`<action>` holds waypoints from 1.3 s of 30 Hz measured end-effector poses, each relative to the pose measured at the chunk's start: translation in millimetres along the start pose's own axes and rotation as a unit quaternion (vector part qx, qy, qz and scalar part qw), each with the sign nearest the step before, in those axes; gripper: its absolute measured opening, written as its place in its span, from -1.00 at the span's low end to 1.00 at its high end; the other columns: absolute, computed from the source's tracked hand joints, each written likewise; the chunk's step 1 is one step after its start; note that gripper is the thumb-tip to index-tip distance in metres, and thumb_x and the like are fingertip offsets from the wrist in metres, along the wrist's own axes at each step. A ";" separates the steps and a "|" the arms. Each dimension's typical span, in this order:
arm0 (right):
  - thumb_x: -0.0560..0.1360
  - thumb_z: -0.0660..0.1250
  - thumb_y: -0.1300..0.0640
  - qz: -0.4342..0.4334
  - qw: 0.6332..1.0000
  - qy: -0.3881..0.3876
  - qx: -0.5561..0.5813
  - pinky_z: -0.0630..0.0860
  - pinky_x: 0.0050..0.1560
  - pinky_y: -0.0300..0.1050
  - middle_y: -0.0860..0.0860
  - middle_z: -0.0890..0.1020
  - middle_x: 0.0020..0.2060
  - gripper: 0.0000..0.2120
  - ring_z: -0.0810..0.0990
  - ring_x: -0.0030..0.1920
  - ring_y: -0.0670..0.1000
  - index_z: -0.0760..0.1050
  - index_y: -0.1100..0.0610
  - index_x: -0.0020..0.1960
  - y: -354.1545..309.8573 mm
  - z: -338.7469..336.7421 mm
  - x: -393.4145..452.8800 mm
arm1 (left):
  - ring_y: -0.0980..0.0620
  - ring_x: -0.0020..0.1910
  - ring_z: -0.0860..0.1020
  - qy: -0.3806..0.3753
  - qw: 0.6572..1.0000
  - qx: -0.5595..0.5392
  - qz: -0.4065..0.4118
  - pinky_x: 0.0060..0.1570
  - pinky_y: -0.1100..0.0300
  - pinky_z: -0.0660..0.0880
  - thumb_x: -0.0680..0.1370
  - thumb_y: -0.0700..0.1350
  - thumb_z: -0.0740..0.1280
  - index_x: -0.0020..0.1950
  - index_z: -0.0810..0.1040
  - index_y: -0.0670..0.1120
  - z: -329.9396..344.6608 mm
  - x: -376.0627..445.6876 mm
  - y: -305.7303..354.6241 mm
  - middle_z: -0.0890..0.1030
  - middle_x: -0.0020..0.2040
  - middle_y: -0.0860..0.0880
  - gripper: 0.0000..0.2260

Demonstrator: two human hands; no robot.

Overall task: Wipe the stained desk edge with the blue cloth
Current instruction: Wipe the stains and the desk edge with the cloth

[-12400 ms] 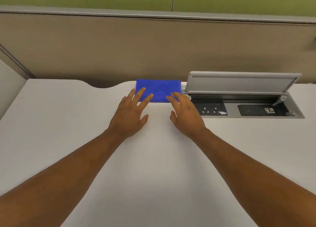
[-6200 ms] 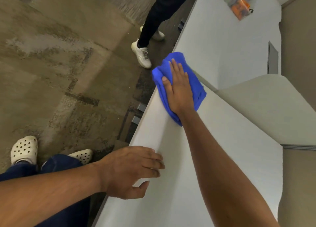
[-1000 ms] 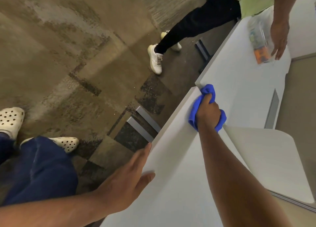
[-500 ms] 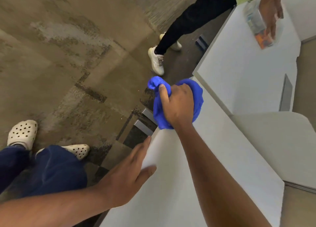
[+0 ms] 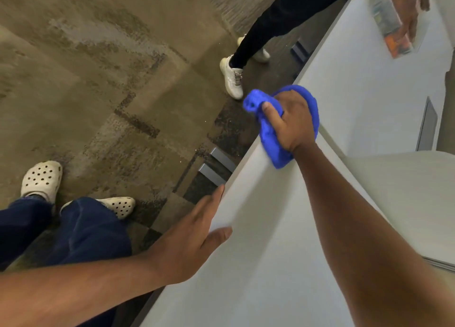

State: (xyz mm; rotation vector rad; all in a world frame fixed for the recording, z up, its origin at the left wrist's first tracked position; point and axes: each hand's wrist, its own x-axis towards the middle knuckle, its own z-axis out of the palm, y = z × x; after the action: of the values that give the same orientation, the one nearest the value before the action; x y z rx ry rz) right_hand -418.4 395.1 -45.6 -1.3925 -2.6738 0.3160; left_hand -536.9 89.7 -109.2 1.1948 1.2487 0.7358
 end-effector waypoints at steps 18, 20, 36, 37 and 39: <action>0.58 0.07 0.04 0.273 0.961 0.037 -0.004 -0.07 0.70 0.16 0.05 0.11 0.72 -0.31 0.01 0.72 0.12 0.10 0.08 0.71 -101.9 37.0 -88.7 | 0.66 0.46 -0.05 0.038 0.998 -0.040 0.031 0.33 0.68 -0.04 0.66 0.35 0.10 0.66 -0.21 0.36 -4.1 -1.1 8.4 -0.11 0.53 0.62 -0.32; 0.56 0.05 0.00 0.255 0.966 0.029 -0.018 -0.05 0.70 0.17 0.06 0.13 0.72 -0.30 0.02 0.72 0.12 0.16 0.07 0.69 -92.2 33.3 -79.9 | 0.64 0.48 -0.09 0.033 0.999 -0.038 0.019 0.35 0.65 -0.06 0.67 0.34 0.11 0.71 -0.20 0.26 -2.3 -1.7 4.6 -0.09 0.61 0.50 -0.29; 0.55 0.01 -0.40 0.324 0.943 0.055 0.054 0.00 0.70 0.19 -0.01 0.19 0.70 -0.13 0.07 0.71 0.09 0.08 0.05 0.72 -29.7 4.4 -110.8 | 0.09 0.61 0.22 0.115 0.987 0.076 0.085 0.50 0.19 0.27 0.71 0.10 0.25 0.70 0.14 -0.07 -6.6 -8.2 20.5 0.13 0.70 -0.01 -0.38; 0.54 -0.01 -0.42 0.332 0.941 0.049 0.037 -0.04 0.71 0.17 -0.03 0.15 0.71 -0.11 0.02 0.72 0.07 0.04 0.04 0.72 -45.6 10.9 -125.3 | -0.03 0.62 0.26 0.143 0.977 0.110 0.111 0.54 0.02 0.33 0.69 -0.01 0.31 0.64 0.26 -0.12 -6.5 -11.1 24.8 0.22 0.66 -0.10 -0.45; 0.55 -0.02 -0.45 0.333 0.942 0.039 0.009 -0.08 0.72 0.13 -0.06 0.10 0.72 -0.11 -0.02 0.73 0.04 -0.01 0.01 0.73 -78.5 24.3 -155.9 | -0.16 0.60 0.31 0.137 0.952 0.192 0.194 0.56 -0.22 0.32 0.64 -0.19 0.36 0.47 0.44 -0.13 -6.3 -21.2 23.4 0.37 0.54 -0.18 -0.61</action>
State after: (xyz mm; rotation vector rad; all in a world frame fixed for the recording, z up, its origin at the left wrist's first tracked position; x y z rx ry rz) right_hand -396.2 220.4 -51.2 -2.2118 -2.0463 0.3227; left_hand -543.5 78.2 -79.9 1.7350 1.4467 1.0007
